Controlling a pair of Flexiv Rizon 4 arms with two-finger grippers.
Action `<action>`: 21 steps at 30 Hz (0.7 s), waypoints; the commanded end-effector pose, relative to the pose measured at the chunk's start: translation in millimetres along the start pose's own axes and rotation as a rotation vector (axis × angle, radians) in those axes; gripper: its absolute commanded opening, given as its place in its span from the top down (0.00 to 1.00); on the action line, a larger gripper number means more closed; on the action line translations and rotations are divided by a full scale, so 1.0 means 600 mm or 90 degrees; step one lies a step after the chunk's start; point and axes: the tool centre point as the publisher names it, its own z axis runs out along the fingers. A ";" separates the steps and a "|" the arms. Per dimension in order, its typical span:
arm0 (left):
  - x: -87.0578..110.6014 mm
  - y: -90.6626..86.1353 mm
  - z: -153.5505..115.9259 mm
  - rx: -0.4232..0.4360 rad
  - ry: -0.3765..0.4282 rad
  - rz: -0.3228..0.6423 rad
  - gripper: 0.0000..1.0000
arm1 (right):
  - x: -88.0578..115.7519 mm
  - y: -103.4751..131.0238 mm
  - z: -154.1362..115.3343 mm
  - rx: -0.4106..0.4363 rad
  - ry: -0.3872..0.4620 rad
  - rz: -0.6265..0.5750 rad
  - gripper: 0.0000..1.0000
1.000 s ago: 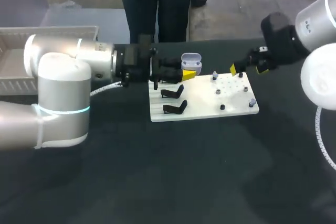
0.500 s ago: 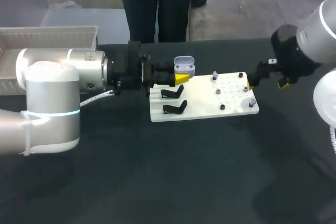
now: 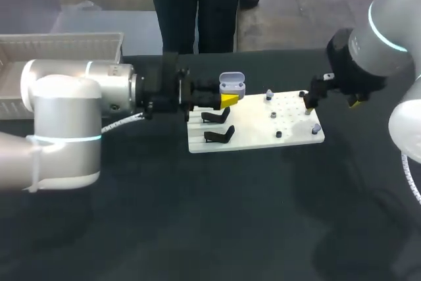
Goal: Pick up each earbud case from the left stands, insert the matching earbuds, close the lid, and place the case in the box.
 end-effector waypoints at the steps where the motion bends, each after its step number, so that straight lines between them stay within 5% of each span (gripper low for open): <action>1: -0.002 0.004 0.006 -0.001 -0.001 0.002 1.00 | -0.002 0.014 0.020 0.003 0.011 -0.008 0.00; 21: -0.004 0.005 0.007 -0.004 0.005 0.001 1.00 | 0.030 -0.002 0.058 0.043 0.063 -0.055 0.00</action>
